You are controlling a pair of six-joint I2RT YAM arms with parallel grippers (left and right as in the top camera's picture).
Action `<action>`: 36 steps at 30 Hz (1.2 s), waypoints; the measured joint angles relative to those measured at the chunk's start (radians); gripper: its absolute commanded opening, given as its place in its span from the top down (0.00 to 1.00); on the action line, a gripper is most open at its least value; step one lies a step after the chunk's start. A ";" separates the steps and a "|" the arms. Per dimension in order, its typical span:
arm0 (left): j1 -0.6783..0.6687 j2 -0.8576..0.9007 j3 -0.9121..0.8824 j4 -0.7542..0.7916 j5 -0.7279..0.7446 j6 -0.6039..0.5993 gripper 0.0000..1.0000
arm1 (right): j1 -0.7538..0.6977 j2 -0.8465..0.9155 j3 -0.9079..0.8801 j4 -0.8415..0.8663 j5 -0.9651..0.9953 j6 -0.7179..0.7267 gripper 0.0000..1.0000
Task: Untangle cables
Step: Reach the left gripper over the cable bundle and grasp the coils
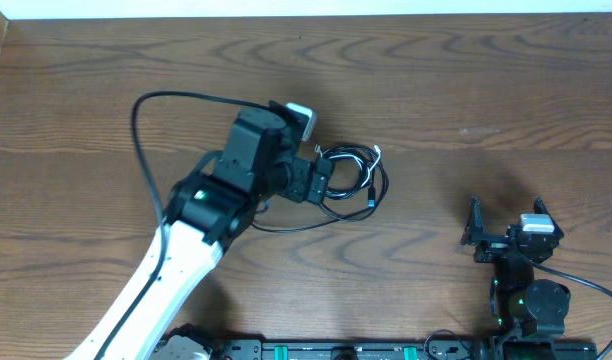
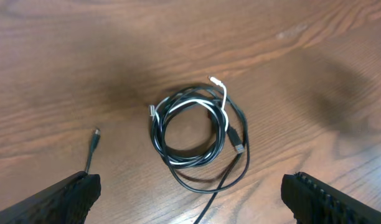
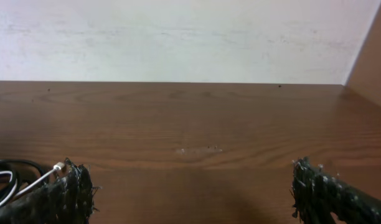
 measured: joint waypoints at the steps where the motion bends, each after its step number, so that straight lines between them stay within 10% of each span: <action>1: 0.000 0.023 0.000 0.002 0.000 -0.005 0.00 | 0.000 0.000 0.000 0.000 0.000 0.000 0.01; 19: -0.001 0.381 0.000 0.116 -0.288 -0.491 0.32 | 0.000 0.000 0.000 0.000 0.000 0.000 0.01; 36: -0.032 0.560 0.000 0.206 -0.208 -0.612 0.41 | 0.000 0.000 0.000 0.000 0.000 0.000 0.01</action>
